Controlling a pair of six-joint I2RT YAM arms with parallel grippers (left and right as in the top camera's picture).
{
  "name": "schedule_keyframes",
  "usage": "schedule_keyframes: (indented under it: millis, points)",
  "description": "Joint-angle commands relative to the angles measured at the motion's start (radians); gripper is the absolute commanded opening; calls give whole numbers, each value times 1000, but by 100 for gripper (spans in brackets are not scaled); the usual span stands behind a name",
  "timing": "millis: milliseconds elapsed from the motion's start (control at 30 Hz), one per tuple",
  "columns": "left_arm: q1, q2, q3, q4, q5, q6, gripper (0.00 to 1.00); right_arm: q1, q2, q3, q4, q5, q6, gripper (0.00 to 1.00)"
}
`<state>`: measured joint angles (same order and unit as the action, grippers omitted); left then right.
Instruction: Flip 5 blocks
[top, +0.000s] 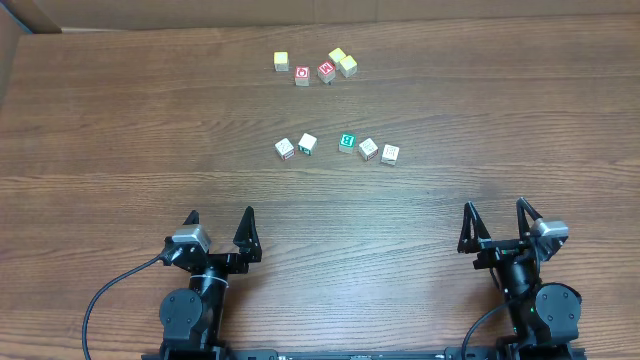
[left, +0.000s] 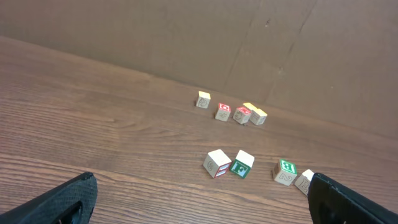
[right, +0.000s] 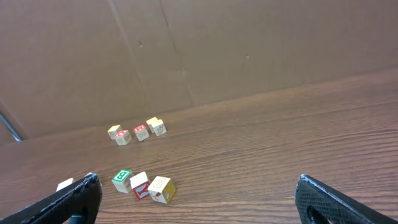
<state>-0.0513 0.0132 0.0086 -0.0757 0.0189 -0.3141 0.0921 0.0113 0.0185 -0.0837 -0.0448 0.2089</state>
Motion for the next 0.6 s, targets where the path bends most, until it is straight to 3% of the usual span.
schedule_keyframes:
  millis: [0,567]
  points:
    - [7,-9,-4,-2,0,8,100,-3,-5,-10,3,1,-4,100]
    - [5,-9,-4,58,51,0,100,-3,-5,-10,9,-23,40,100]
